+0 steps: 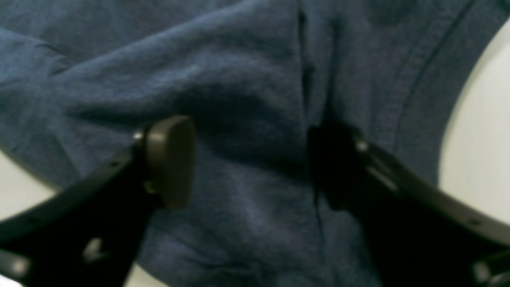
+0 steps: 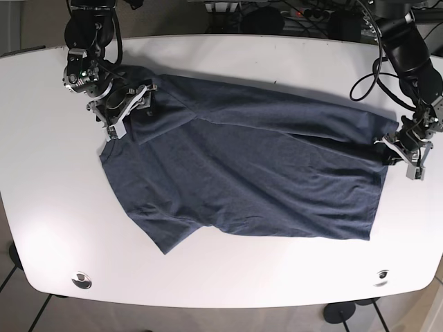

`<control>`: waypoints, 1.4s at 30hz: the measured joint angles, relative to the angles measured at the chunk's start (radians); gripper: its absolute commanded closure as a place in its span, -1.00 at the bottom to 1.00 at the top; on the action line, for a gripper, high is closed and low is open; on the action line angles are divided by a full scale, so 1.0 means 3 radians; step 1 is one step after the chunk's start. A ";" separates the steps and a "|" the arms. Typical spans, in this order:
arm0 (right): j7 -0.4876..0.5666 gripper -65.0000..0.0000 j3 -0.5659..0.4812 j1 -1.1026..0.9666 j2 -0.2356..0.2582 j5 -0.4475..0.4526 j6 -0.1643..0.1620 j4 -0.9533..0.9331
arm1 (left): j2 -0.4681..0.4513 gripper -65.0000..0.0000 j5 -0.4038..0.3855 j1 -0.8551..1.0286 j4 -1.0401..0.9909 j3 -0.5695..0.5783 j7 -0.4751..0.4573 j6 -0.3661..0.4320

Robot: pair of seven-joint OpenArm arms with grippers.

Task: Fold the T-shirt properly
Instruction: 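Pull the shirt's edge taut between both grippers to smooth it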

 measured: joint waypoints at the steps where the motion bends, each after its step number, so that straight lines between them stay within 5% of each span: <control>1: -0.0001 0.09 -0.0001 -0.0001 -0.0005 0.0006 0.0000 0.0000 | 0.0000 1.00 0.0000 -0.0008 0.0000 0.0000 0.0000 0.0000; 4: 0.0000 0.95 -0.0003 -0.0001 -0.0020 0.0013 -0.0001 -0.0001 | 0.0001 1.00 0.0000 -0.0008 0.0000 0.0000 0.0000 0.0000; 15: -0.0025 0.95 -0.0009 0.0266 0.0048 0.0010 0.0001 0.0487 | -0.0010 1.00 -0.0022 -0.0017 0.0000 -0.0163 -0.0011 0.0000; 21: -0.0027 0.93 -0.0008 0.0568 0.0074 -0.0191 -0.0001 -0.0118 | -0.0008 0.99 -0.0010 -0.0025 -0.0008 -0.0156 -0.0132 -0.0001; 23: -0.0024 0.79 -0.0010 0.0617 0.0067 -0.0261 0.0000 -0.0223 | -0.0011 0.98 -0.0029 -0.0043 -0.0106 -0.0155 -0.0251 -0.0001; 25: -0.0017 0.33 -0.0009 0.0652 0.0065 -0.0305 0.0000 -0.0237 | -0.0056 0.91 -0.0011 -0.0084 -0.0286 -0.0090 -0.0233 0.0000; 27: -0.0003 -0.26 -0.0006 0.0654 0.0066 -0.0287 0.0000 -0.0219 | -0.0116 0.53 0.0034 -0.0175 -0.0426 0.0066 -0.0183 0.0001; 29: -0.0015 -0.78 0.0032 0.0515 0.0062 -0.0319 0.0001 0.0036 | -0.0137 -0.12 -0.0039 -0.0272 -0.0427 0.0108 -0.0231 0.0000; 31: -0.0001 -0.86 0.0224 0.0319 0.0031 -0.0270 0.0015 0.0287 | -0.0160 -0.41 -0.0051 -0.0294 -0.0359 0.0107 -0.0259 0.0043; 36: -0.0028 -0.86 0.0871 -0.0173 -0.0219 -0.0324 -0.0004 0.0456 | -0.0169 -0.28 -0.0038 -0.0066 0.0141 0.0100 -0.0256 0.0006; 42: -0.0011 -0.84 0.0894 -0.0492 -0.0397 -0.0257 0.0027 0.0416 | -0.0161 -0.28 0.0014 0.0460 0.0397 -0.0141 -0.0201 -0.0001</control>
